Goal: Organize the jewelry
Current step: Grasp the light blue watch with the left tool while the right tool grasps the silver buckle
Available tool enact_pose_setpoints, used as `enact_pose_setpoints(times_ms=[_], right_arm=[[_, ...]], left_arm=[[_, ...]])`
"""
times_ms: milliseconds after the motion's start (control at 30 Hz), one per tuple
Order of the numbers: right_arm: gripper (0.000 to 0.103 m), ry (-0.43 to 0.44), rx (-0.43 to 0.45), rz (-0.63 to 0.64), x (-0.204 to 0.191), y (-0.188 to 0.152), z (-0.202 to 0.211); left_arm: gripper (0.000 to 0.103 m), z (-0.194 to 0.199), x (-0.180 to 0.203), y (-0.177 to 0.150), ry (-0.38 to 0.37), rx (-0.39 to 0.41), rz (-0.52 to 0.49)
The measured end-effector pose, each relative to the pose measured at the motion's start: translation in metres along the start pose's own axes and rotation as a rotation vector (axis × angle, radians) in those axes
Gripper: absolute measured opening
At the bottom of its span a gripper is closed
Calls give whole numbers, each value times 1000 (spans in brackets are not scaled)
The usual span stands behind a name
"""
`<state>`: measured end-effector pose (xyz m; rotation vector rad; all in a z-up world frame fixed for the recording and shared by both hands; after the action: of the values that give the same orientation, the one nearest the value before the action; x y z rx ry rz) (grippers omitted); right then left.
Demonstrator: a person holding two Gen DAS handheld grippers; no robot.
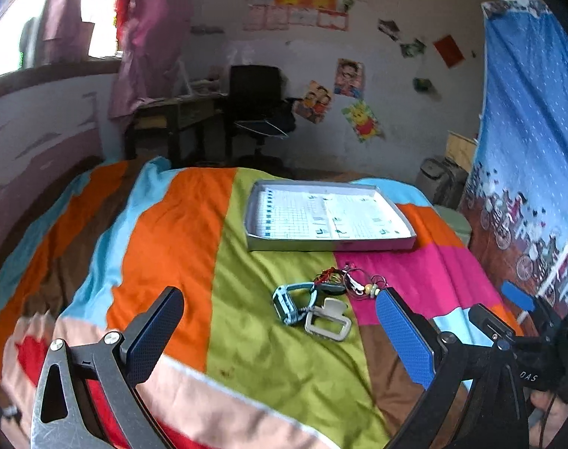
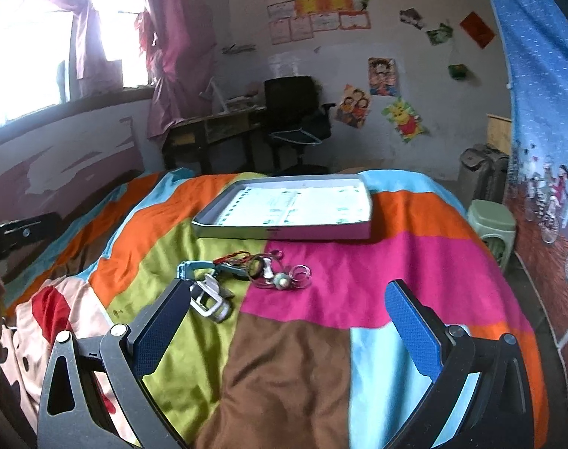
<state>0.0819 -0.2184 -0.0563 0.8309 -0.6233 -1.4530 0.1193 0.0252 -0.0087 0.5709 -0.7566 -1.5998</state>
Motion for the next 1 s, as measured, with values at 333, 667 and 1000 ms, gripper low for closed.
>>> enact_pose_setpoints(times_ms=[333,667,1000], right_arm=[[102,37,9,3,-31,1,-64],[86,144,-155,-5,-51,-24,-132],[55,229,-268,-19,-66,-35,-173]], left_arm=[[103,-84,-22,10,-72,8,-159],[95,-157,-33,-11,-190,-94,-161],[66,-202,-33,-10,-310,-212,-93]])
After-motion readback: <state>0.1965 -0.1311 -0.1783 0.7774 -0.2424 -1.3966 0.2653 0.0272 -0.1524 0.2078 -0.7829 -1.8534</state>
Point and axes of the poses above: each gripper's, at about its wrist camera, not at the fingertips, and z roughly against the way its jaws point, x to its right, y to its top, the point moved 4 cm from there along -z, roughly the way its jaws point, and after that the axes turned 9 degrees about -x, right-handed, at the moved point
